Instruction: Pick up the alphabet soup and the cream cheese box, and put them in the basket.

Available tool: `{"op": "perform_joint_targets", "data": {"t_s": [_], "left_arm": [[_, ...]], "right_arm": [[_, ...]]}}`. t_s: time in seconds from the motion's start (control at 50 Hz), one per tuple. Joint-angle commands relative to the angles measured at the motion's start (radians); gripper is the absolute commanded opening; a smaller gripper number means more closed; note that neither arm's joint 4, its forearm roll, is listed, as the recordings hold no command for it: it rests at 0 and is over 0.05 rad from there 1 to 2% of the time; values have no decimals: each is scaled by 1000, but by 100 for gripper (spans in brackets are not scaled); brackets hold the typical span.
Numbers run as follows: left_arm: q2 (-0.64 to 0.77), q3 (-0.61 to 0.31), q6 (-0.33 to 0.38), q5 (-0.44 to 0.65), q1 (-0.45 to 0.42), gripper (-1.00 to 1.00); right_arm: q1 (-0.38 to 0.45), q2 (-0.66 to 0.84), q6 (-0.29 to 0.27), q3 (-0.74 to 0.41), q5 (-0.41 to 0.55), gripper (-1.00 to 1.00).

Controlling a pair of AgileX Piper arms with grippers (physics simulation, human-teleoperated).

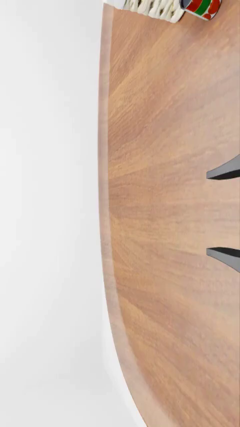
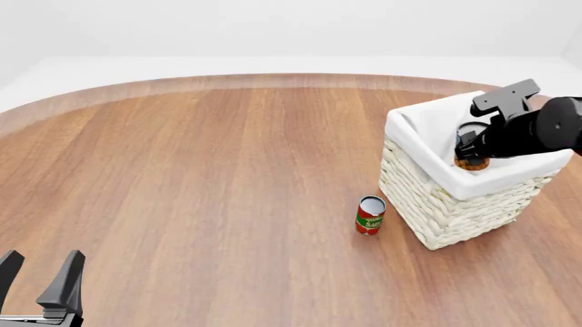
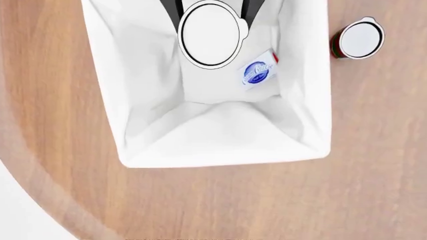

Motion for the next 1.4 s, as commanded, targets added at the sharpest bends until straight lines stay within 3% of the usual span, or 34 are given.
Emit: {"op": "perform_joint_targets", "data": {"t_s": [0.02,0.3,0.32,1.0,1.4], "left_arm": [[0,0,0,0,0,100],[0,0,0,0,0,100],[0,0,0,0,0,100],[0,0,0,0,0,100],[0,0,0,0,0,100]], "right_arm": [[4,16,21,-18,-10,-100],[-1,34,26,-33,-18,-100],[-3,34,28,-36,-15,100],[11,-78,56,-6,49,100],[64,-270,149,64,130,100]]}}
